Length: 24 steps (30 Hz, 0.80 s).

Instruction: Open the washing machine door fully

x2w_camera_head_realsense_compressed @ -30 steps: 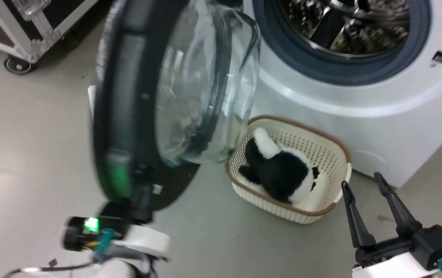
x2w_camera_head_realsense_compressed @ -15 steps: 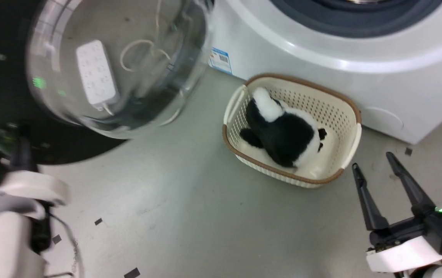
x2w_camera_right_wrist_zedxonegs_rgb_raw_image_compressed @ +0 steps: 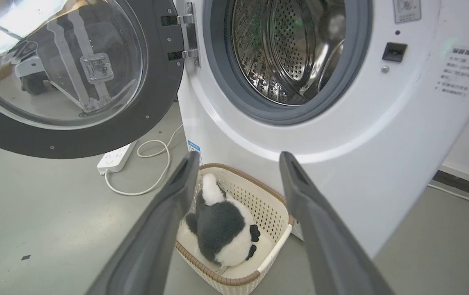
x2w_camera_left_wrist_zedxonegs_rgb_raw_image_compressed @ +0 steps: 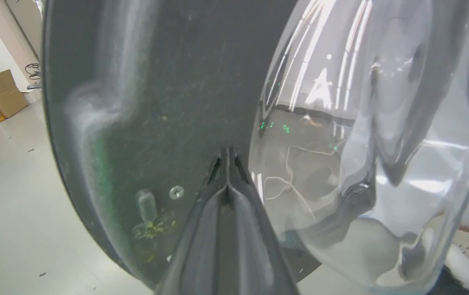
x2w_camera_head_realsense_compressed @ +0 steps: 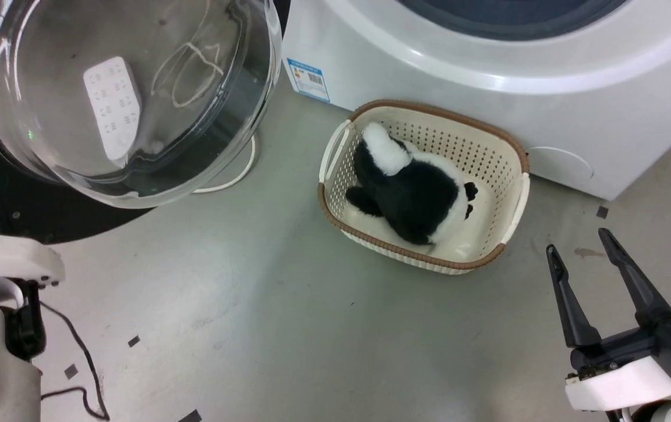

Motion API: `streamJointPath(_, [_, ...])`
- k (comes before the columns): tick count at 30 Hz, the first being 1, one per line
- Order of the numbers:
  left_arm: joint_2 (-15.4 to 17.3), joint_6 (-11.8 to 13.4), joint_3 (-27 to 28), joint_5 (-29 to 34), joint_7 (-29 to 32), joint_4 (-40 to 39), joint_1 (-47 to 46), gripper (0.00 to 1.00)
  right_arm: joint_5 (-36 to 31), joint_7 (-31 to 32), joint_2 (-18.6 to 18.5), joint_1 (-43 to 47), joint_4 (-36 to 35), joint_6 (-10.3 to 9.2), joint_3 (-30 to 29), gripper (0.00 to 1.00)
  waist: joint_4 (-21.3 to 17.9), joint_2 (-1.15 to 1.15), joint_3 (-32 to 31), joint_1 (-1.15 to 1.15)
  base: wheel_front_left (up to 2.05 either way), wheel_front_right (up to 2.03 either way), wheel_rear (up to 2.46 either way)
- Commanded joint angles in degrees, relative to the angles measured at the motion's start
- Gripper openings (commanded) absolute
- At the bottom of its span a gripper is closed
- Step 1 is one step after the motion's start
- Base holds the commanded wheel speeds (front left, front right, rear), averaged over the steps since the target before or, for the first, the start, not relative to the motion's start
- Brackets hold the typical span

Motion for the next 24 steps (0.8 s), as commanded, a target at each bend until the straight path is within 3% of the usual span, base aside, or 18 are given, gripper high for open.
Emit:
streamJointPath(1, [-0.95,-0.13,1.39,1.14,-0.25,-2.85,0.23,0.00,0.79,-0.26,0.38,-0.59,0.05,0.05,-0.03,1.00,-0.61,0.00,-1.26,-0.01,0.00,0.00,0.00])
streamJointPath(10, [-6.17,-1.64,1.61,7.10,-0.25,-18.91,6.86,0.00,1.32,-0.26,1.82,-0.77,0.11,0.05,-1.77,1.00,-4.08,0.00,-7.81,-0.01,0.00,0.00,0.00])
streamJointPath(11, [-8.72,-2.02,1.51,6.84,-0.25,-23.21,8.91,0.00,1.38,-0.26,2.28,-0.75,0.58,0.05,-1.80,1.00,-5.66,0.00,-9.74,-0.01,0.00,0.00,0.00])
streamJointPath(14, [-11.65,-2.90,0.65,7.23,-0.25,-28.19,12.42,0.00,1.22,-0.26,2.97,-0.55,1.05,0.05,-2.17,1.00,-7.81,0.00,-12.44,-0.01,0.00,0.00,0.00])
streamJointPath(24, [-15.92,-3.83,-5.76,12.20,-0.25,-29.66,21.80,0.00,-0.10,-0.26,5.11,2.91,1.18,0.05,-2.21,1.00,-13.77,0.00,-18.50,-0.01,0.00,0.00,0.00])
